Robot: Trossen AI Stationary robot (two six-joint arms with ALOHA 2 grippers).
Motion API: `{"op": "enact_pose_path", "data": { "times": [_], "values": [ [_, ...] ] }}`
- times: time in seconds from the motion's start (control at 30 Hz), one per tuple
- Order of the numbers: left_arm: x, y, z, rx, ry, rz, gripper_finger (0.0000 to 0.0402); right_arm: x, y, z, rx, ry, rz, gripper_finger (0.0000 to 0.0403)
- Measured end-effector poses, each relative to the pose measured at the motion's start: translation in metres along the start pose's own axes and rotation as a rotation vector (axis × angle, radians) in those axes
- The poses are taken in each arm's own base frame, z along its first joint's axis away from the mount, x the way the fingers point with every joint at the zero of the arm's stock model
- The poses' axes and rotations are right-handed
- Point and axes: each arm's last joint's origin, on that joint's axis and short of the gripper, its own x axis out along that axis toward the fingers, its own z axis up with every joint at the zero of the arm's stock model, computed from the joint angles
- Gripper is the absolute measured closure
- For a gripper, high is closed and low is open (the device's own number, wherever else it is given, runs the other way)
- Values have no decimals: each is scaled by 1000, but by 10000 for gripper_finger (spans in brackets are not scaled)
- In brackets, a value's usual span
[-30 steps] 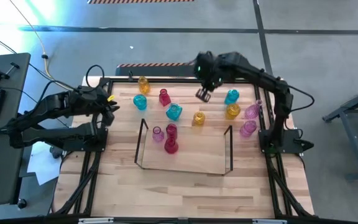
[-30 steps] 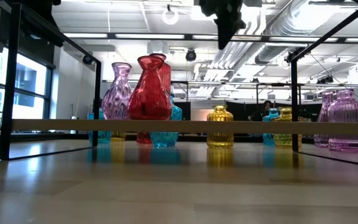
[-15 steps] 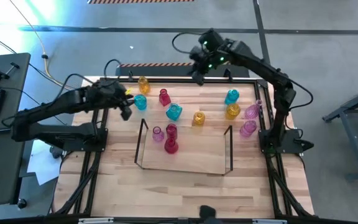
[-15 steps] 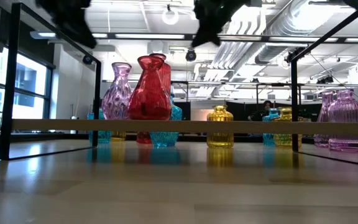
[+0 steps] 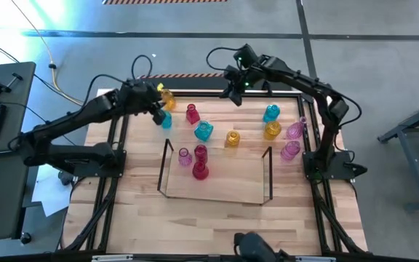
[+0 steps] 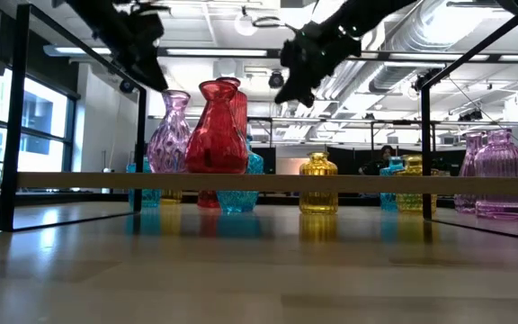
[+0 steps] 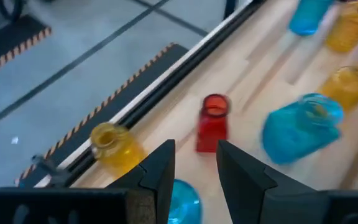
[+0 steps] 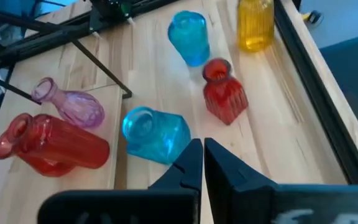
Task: Sort vases onto shelf
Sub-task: Put the top left blue vase on the shelf
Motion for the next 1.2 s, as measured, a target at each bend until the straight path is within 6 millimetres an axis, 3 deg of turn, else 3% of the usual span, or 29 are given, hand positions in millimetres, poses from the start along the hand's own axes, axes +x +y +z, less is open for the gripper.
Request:
{"op": "enact_pose_path", "data": {
  "times": [0.13,0.4,0.67,0.9,1.07,1.2],
  "values": [
    [8,19,-4,-26,65,-17,291,-7,-2,-7,-18,-33,-13,403],
    [31,44,-28,31,363,25,291,-46,24,-4,-97,-116,-60,403],
    [46,43,-39,224,516,-54,291,-115,82,0,-179,-248,-161,403],
    [50,36,-36,397,449,-186,291,-171,139,-13,-202,-352,-240,403],
    [52,34,-36,499,434,-246,291,-194,168,-26,-203,-377,-302,403],
    [55,34,-38,625,444,-287,291,-196,178,-32,-182,-353,-312,403]
  ]
}}
